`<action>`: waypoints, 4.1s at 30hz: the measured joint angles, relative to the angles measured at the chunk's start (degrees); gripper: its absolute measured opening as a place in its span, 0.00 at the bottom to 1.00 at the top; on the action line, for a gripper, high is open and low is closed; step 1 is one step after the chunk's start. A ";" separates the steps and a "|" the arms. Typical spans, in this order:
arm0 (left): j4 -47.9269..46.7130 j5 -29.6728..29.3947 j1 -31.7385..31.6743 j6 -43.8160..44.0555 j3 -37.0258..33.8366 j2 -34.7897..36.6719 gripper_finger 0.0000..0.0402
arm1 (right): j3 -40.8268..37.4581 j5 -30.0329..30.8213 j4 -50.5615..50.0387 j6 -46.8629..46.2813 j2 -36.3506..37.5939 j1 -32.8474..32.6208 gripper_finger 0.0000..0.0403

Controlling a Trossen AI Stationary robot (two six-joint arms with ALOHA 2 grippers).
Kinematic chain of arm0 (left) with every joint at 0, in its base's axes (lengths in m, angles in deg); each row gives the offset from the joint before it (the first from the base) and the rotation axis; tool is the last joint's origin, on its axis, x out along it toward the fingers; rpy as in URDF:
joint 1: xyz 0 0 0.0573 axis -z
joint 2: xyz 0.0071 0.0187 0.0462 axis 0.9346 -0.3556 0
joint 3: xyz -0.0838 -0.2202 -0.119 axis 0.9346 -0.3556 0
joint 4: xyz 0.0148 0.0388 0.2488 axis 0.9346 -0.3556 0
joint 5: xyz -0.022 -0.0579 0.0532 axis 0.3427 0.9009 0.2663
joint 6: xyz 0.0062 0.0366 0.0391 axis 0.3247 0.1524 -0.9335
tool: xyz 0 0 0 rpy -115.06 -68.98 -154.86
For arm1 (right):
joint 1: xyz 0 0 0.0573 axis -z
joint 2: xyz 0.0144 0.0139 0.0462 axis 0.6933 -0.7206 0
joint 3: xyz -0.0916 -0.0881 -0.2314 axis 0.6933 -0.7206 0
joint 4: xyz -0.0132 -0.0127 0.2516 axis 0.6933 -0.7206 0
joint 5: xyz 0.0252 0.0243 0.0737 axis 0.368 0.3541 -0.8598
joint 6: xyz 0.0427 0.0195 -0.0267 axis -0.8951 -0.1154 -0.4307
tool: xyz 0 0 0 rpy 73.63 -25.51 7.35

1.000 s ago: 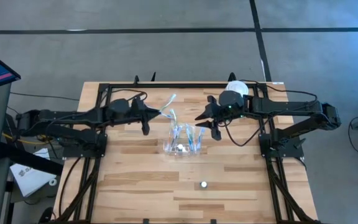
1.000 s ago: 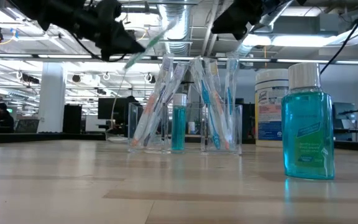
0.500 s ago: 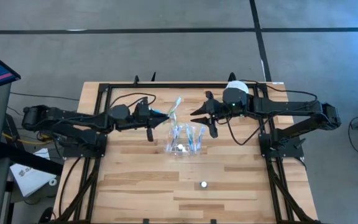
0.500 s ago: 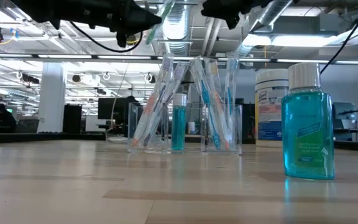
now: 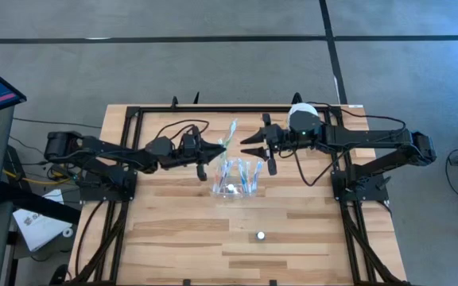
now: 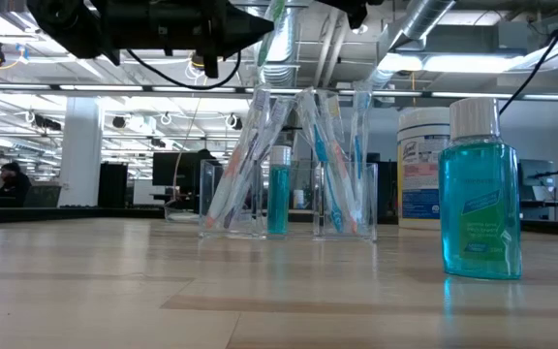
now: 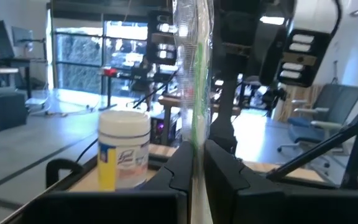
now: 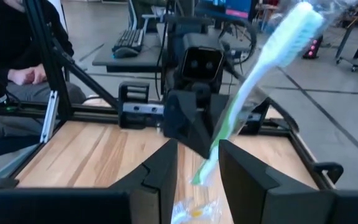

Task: Pick & Place toothbrushing station
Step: Put the left green toothbrush into the transparent organizer

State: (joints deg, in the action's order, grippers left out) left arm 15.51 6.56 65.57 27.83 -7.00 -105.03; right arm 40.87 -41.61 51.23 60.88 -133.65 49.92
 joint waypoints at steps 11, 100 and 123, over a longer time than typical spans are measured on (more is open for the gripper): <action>3.41 0.81 2.69 -2.03 3.73 -5.93 0.04 | 0.00 0.00 1.60 0.00 0.00 0.00 0.27; 4.56 -1.07 4.03 -4.68 -2.80 1.40 0.22 | -1.71 0.20 -11.75 -3.53 1.55 -5.36 0.02; 4.36 -1.07 4.03 -4.66 -2.78 1.40 0.22 | -15.29 0.20 1.79 -6.55 2.38 -5.32 0.02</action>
State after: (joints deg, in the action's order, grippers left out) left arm 19.86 5.49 69.60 23.18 -9.78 -103.64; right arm 25.58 -41.41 53.02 54.32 -131.27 44.60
